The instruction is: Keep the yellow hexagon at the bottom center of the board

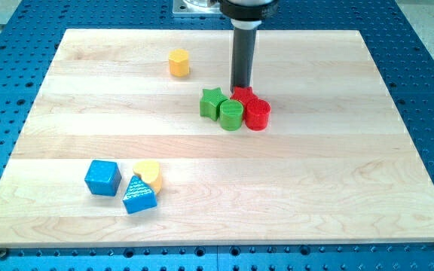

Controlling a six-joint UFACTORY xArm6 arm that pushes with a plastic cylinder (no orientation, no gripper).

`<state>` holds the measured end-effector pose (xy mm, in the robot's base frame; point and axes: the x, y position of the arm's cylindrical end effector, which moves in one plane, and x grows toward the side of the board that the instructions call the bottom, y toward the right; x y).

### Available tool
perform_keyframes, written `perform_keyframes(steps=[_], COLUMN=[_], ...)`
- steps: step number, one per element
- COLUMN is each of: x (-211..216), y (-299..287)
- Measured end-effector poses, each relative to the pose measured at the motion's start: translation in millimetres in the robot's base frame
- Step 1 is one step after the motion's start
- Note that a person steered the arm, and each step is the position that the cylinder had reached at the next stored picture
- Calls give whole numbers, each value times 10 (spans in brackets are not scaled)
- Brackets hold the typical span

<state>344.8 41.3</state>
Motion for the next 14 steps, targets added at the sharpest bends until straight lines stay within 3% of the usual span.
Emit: perform_keyframes(steps=[1,2,11,12,13,14], x=[-493,-555,-804,-811,105,613], y=[-106,-587,-478,-993,-1132,-1334])
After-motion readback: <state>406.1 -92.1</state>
